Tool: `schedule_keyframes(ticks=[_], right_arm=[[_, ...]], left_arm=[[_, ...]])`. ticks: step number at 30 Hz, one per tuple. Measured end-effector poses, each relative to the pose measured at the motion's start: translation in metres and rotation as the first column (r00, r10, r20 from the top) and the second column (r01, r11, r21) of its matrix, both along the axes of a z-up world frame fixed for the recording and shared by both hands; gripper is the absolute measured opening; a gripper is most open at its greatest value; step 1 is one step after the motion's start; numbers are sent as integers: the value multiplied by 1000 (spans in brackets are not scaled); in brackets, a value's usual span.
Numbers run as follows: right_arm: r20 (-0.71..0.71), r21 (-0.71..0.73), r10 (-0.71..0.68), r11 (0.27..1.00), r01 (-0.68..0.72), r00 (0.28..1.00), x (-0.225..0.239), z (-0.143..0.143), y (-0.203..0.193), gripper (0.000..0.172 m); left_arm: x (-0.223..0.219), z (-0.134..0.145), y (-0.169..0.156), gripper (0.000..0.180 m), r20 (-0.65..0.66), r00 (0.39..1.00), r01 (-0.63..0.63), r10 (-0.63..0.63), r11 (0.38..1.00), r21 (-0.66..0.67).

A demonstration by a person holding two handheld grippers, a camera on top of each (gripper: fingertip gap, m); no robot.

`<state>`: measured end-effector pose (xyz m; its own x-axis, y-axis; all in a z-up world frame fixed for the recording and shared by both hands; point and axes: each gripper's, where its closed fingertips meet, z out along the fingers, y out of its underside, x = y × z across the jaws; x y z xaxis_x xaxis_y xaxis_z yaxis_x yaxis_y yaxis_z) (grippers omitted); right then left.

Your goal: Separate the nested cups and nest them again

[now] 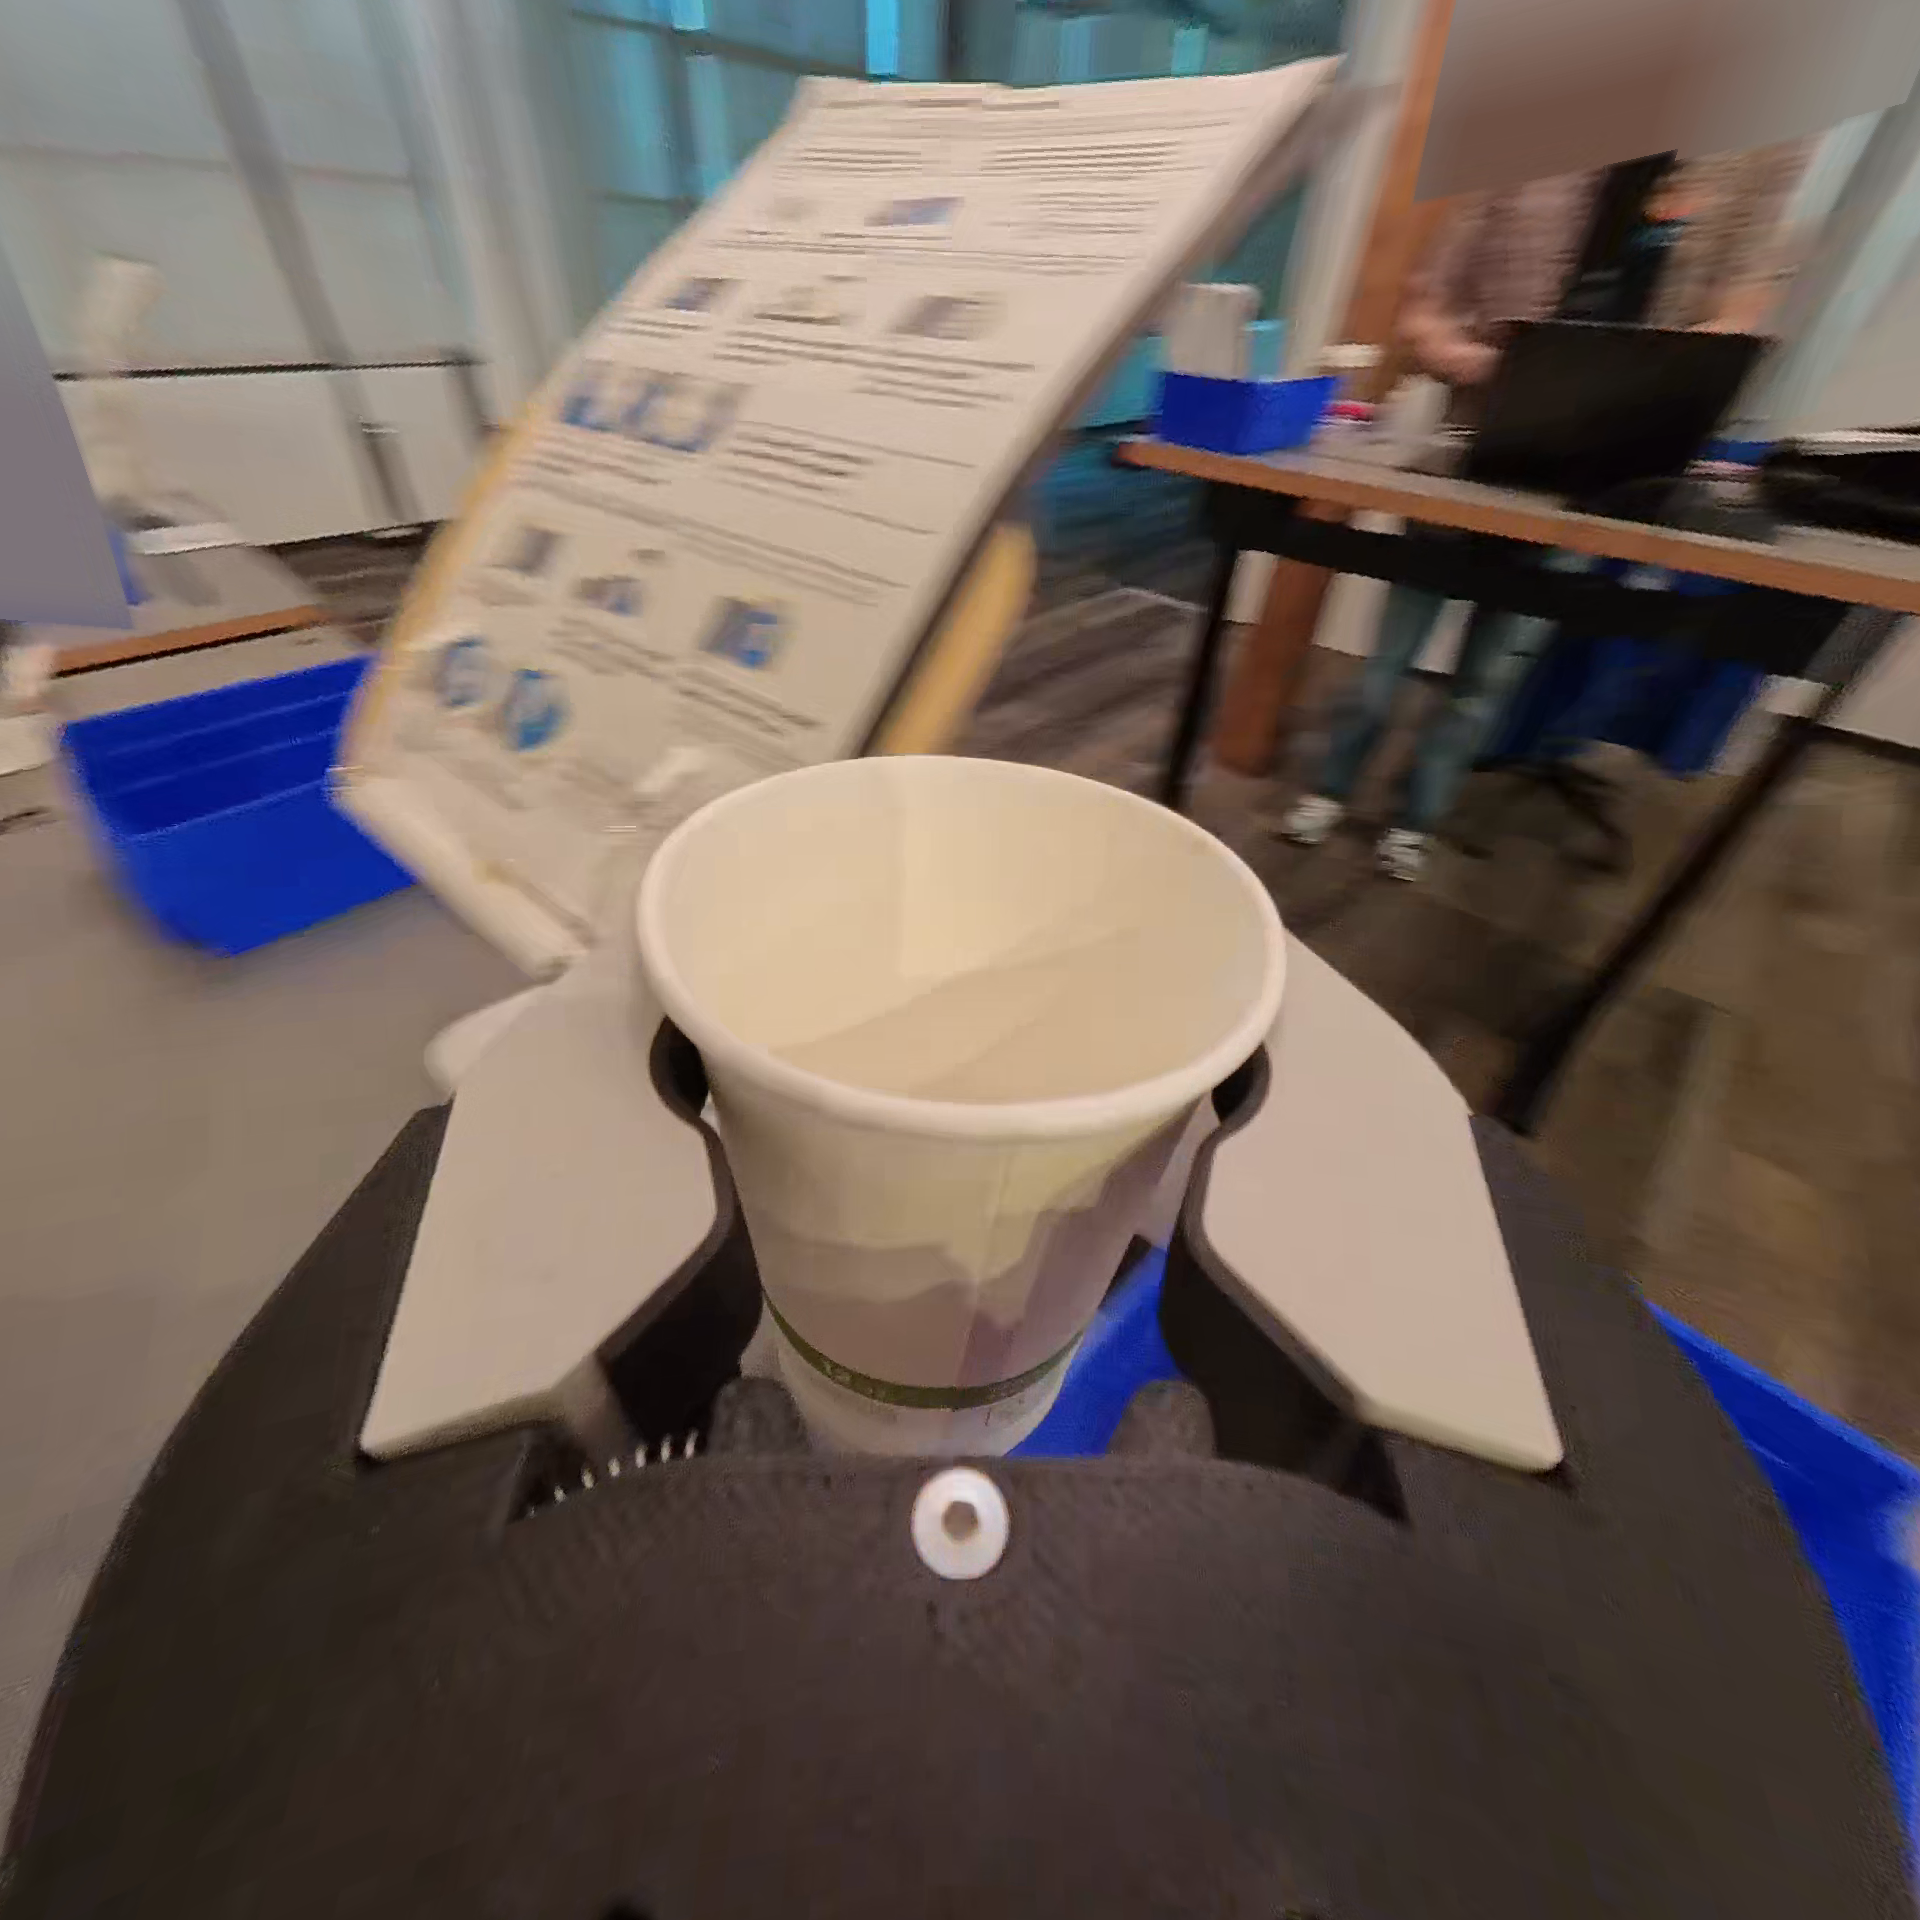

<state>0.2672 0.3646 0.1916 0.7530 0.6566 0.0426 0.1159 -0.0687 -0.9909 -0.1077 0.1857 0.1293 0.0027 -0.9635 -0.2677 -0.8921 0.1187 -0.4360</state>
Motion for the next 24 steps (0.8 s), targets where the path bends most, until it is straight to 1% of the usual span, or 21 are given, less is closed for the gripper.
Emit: schedule_keyframes(ticks=[1,4,5,8,12,16,17,19,20,22,24], right_arm=[[-3,14,-76,997,76,997,24,-2,12,99],[-80,22,-238,970,241,968,80,-8,37,98],[-84,25,-285,957,288,955,94,-13,44,98],[-74,19,-352,935,355,933,116,-31,59,99],[-57,28,-402,914,404,914,124,-53,73,99],[-17,-32,-414,910,413,910,123,-84,82,103],[-5,-56,-426,903,425,905,124,-92,84,106],[-11,-92,-457,886,454,890,128,-102,85,127],[-16,-98,-462,883,458,887,128,-104,84,133],[-11,-90,-469,880,467,883,127,-105,81,137],[-8,-80,-475,877,473,880,128,-102,76,138]], left_arm=[[0,-8,-3,0,2,1000,-13,13,1000,-20],[-2,-26,-10,0,-8,999,-34,33,998,-57],[-3,-30,-11,0,-12,999,-40,39,997,-67],[-7,-36,-13,0,-12,998,-63,62,995,-82],[-13,-38,-13,0,-16,996,-92,91,992,-89],[-17,-39,-13,0,-22,995,-100,99,990,-95],[-18,-39,-13,0,-26,995,-102,100,990,-96],[-20,-40,-13,0,-30,995,-103,100,990,-99],[-20,-40,-13,0,-31,994,-103,100,990,-99],[-22,-39,-11,0,-32,994,-106,104,990,-95],[-24,-38,-9,0,-26,993,-117,115,989,-93]])
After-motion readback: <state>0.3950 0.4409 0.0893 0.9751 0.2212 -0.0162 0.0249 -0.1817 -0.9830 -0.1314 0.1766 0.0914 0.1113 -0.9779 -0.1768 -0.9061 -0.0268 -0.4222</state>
